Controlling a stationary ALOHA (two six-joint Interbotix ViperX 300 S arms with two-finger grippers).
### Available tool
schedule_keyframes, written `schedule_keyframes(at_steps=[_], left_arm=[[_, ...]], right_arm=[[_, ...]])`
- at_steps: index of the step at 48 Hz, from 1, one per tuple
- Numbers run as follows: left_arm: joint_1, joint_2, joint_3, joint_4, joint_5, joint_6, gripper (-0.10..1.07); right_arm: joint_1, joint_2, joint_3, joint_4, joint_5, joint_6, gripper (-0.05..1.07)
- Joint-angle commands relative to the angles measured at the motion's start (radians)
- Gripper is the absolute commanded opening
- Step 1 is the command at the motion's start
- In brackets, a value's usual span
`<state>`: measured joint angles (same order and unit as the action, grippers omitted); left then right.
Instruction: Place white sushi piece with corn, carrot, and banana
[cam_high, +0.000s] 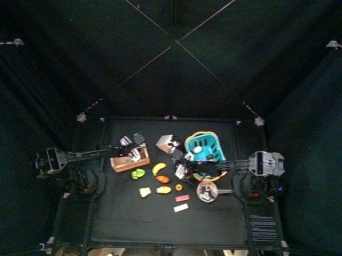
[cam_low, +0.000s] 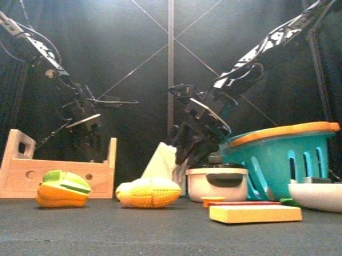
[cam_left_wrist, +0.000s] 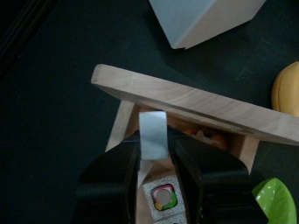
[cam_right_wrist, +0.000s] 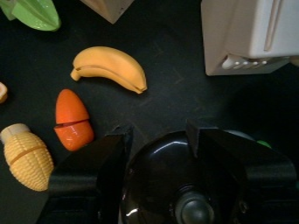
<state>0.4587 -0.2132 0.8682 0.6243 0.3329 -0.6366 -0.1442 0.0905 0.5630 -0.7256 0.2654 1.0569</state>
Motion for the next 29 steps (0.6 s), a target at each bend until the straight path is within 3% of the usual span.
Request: schedule_keyframes(at_steps=[1, 6, 20, 29], left_arm=[[-0.008, -0.025, -0.009, -0.008, 0.0, -0.002, 0.61], [-0.028, -0.063, -0.005, -0.018, 0.014, -0.002, 0.61], [-0.179, -0.242, 0.025, -0.064, 0.104, -0.002, 0.61], [-0.259, -0.362, 0.075, -0.074, 0.107, -0.002, 0.61]], right_arm=[[0.002, -0.018, -0.006, 0.0, 0.002, 0.003, 0.87], [0.002, -0.034, -0.006, 0.0, 0.018, 0.003, 0.87], [0.008, -0.067, -0.008, 0.0, 0.057, 0.003, 0.87], [0.008, -0.067, -0.011, -0.002, 0.061, 0.003, 0.87]])
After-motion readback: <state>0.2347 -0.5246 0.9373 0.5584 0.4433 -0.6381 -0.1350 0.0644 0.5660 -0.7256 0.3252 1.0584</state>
